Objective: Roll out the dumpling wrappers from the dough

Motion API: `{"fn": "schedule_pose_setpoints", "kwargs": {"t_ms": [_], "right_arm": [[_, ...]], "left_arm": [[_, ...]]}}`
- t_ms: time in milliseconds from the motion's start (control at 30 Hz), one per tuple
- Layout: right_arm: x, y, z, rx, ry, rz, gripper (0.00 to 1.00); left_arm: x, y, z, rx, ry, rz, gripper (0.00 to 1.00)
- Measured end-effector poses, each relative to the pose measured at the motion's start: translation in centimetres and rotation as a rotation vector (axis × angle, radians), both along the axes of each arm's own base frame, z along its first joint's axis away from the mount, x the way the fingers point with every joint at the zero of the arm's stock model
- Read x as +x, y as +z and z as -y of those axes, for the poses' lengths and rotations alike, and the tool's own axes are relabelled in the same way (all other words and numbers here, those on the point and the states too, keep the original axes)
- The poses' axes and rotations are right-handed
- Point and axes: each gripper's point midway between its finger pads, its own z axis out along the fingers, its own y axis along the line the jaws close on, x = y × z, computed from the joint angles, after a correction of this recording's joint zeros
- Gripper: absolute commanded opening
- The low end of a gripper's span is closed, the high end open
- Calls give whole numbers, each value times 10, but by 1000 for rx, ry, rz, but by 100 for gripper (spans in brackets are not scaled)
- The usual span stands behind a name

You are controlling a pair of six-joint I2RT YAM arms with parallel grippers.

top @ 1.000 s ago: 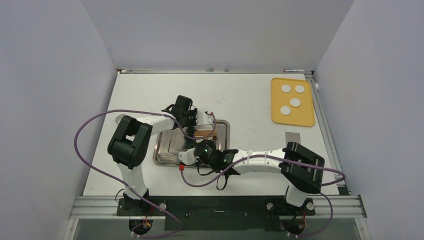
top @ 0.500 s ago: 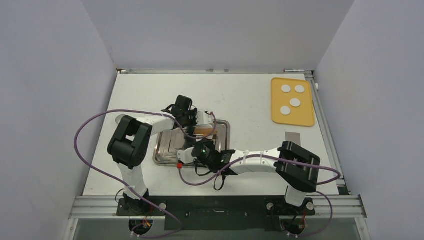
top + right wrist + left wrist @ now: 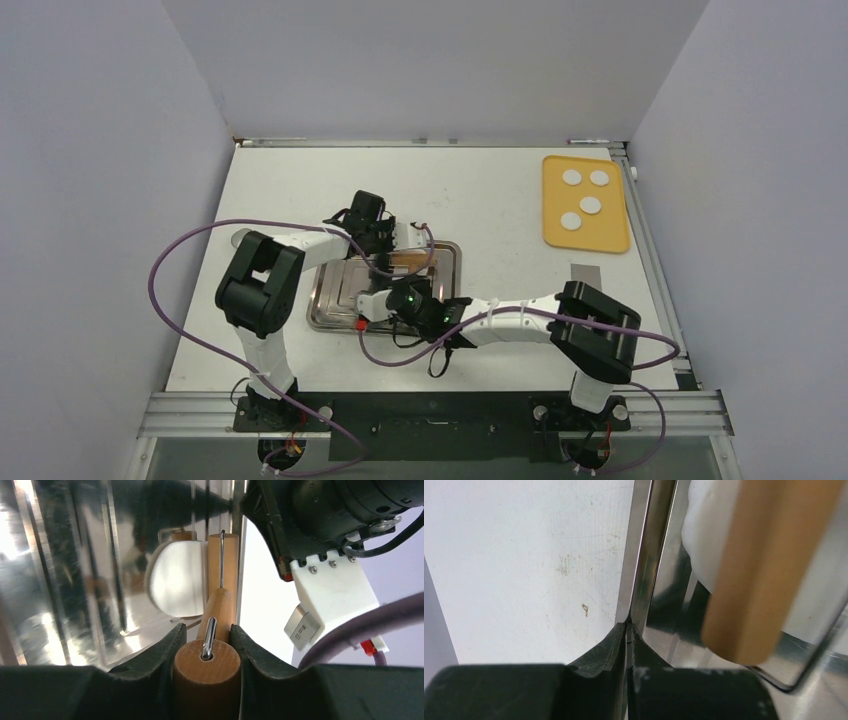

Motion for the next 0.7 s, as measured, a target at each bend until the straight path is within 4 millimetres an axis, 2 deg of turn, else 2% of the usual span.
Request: {"fn": "schedule_pose_setpoints", "kwargs": {"t_ms": [100,167,367,433,700], "right_arm": [[-16,1,4,6,11,-11,8],[-19,1,5,8,17,-22,8],[22,5,6,48,-39,-36,8],[25,4,5,48,-44,-32,8],[-22,0,6,17,-6,-30,8]], "left_arm": [[0,0,1,1,-8,1,0],[0,0,1,2,-10,2,0],[-1,0,1,-6,3,-4,0],[0,0,1,-7,6,-6,0],[-1,0,2,-4,-9,-5,0]]}}
